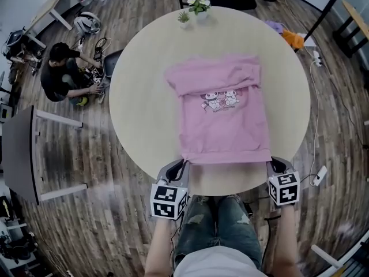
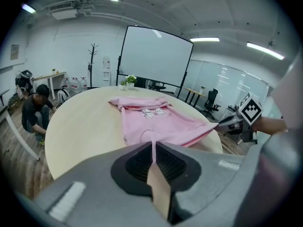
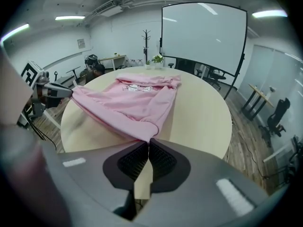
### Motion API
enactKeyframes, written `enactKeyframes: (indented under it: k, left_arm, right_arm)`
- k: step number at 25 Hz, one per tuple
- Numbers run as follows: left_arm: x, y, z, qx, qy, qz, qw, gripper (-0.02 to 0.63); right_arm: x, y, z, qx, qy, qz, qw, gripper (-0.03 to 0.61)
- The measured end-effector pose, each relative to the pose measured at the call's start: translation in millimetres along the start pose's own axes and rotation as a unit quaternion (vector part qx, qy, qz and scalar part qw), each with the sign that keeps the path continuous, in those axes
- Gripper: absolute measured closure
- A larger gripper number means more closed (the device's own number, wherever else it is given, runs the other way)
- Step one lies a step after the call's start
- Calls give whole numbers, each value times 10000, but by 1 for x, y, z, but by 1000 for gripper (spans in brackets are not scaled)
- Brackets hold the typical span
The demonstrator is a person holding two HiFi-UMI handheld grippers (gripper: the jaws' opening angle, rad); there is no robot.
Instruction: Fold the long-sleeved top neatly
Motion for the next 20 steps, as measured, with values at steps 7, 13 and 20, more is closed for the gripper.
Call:
enactKeyframes:
  k: [7,13,20]
  left_arm:
    - [-4,7,13,-334,-450,-325,9979,586]
    - [-17,24,5,-312,-374,-432,9979,587]
    - [-38,44,-1,-282,-332,-565,9975,587]
  right_arm:
    - [-10,14,-3,172,35,-259,9995,548]
    - [-24,24,-24,489,285,-464,9973,548]
    - [-40,32,-51,745,418,-673,9941,548]
Point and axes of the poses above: the fingertips, and each gripper's own axes: y backward along the fingers, z to its right, x out of its top, the point moved 7 cm from there along y, backward along the fingers, and after that the axes turned 4 degrees about -y, right-handed, at the moved point
